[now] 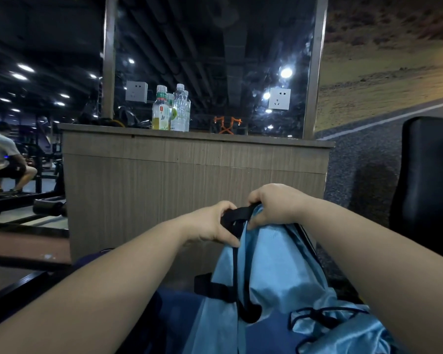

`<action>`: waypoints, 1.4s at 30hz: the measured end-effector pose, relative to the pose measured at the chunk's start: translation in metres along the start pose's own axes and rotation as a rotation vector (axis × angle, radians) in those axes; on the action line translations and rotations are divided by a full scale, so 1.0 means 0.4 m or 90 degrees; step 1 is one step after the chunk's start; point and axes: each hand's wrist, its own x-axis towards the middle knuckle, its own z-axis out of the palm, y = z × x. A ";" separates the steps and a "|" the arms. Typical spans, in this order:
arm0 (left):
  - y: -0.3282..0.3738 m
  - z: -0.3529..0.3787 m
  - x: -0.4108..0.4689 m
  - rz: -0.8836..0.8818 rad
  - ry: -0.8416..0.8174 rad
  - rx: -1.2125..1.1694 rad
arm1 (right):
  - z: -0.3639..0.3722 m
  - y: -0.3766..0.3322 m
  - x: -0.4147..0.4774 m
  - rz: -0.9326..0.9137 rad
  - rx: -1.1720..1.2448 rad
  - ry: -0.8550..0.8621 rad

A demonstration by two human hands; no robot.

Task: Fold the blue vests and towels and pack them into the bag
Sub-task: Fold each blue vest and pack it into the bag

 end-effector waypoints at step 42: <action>-0.055 0.041 0.002 0.008 0.082 -0.248 | 0.033 -0.021 0.018 0.061 -0.141 0.056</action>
